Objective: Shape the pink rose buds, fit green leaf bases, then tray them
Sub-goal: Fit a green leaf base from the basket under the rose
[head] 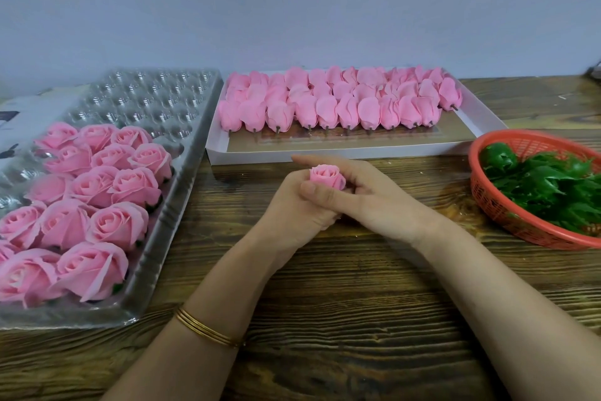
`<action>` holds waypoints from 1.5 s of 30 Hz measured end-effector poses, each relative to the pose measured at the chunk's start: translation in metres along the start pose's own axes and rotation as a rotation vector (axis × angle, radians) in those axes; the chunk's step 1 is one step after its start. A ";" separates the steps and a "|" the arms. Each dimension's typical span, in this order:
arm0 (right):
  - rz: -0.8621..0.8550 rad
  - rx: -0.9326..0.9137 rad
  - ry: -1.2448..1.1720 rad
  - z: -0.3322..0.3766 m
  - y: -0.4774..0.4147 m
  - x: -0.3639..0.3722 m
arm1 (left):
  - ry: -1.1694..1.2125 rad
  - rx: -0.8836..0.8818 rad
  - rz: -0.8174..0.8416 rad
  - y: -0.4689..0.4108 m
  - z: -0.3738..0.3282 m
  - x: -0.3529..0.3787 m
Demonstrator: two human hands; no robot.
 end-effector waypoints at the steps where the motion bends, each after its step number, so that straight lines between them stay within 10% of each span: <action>1: -0.023 0.004 -0.061 0.000 0.000 0.000 | 0.008 0.000 -0.013 0.000 0.000 0.001; 11: -0.370 -0.222 -0.207 0.010 -0.001 0.007 | -0.029 0.016 -0.064 -0.001 -0.002 0.004; 45: -0.119 -0.118 -0.150 0.007 -0.001 0.016 | -0.054 0.004 -0.182 0.004 -0.006 0.001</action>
Point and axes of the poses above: each hand's wrist, its own y-axis away from the middle knuckle, its own x-axis out of the palm, z = x × y, the point moved 2 cm from there along -y, towards the middle knuckle, and after that the axes turned 7 degrees about x, right-handed, at the moved point
